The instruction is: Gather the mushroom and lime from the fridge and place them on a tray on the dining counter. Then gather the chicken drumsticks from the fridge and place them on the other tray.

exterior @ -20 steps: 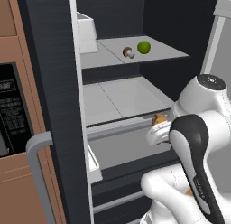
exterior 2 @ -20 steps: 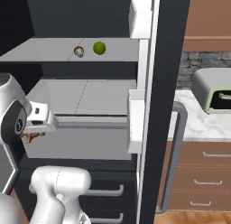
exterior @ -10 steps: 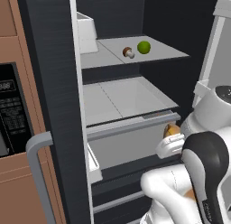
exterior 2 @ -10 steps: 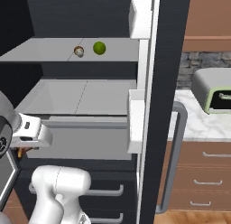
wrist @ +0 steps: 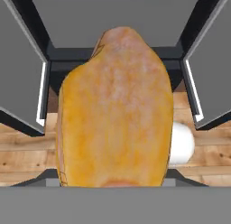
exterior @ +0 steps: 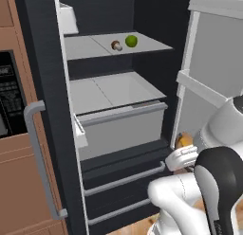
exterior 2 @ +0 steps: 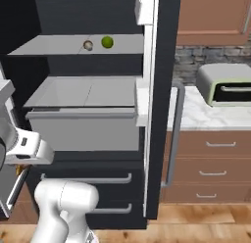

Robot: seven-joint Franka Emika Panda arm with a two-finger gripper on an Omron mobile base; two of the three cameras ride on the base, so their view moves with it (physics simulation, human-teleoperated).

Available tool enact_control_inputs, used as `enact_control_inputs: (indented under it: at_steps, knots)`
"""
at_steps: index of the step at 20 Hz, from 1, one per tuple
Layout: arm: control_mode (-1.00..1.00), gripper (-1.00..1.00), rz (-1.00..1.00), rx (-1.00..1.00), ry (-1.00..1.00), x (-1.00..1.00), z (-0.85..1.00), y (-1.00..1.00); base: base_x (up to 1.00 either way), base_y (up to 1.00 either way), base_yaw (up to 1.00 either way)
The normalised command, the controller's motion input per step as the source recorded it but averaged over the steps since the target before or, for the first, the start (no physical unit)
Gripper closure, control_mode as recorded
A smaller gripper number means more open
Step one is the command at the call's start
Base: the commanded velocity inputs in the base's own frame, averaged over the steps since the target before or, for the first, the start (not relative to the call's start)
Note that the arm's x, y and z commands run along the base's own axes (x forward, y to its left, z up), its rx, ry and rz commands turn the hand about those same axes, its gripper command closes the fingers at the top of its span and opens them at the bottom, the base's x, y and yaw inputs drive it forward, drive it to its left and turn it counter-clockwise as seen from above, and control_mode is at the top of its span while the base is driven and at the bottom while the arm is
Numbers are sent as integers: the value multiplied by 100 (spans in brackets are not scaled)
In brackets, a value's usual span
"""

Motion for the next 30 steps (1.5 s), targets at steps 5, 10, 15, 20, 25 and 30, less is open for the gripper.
enact_control_inputs:
  at_steps: [5,10,15,20,25,30]
  knots:
    - [100,100,0,0,0,0,0,0,-100,6,-31]
    - [100,100,0,0,0,0,0,0,-100,31,-46]
    - [100,100,0,0,0,0,0,0,-100,41,-48]
    - [100,100,0,0,0,0,0,0,-100,48,-47]
    - [100,100,0,0,0,0,0,0,-100,50,-46]
    - [100,100,0,0,0,0,0,0,-100,52,-45]
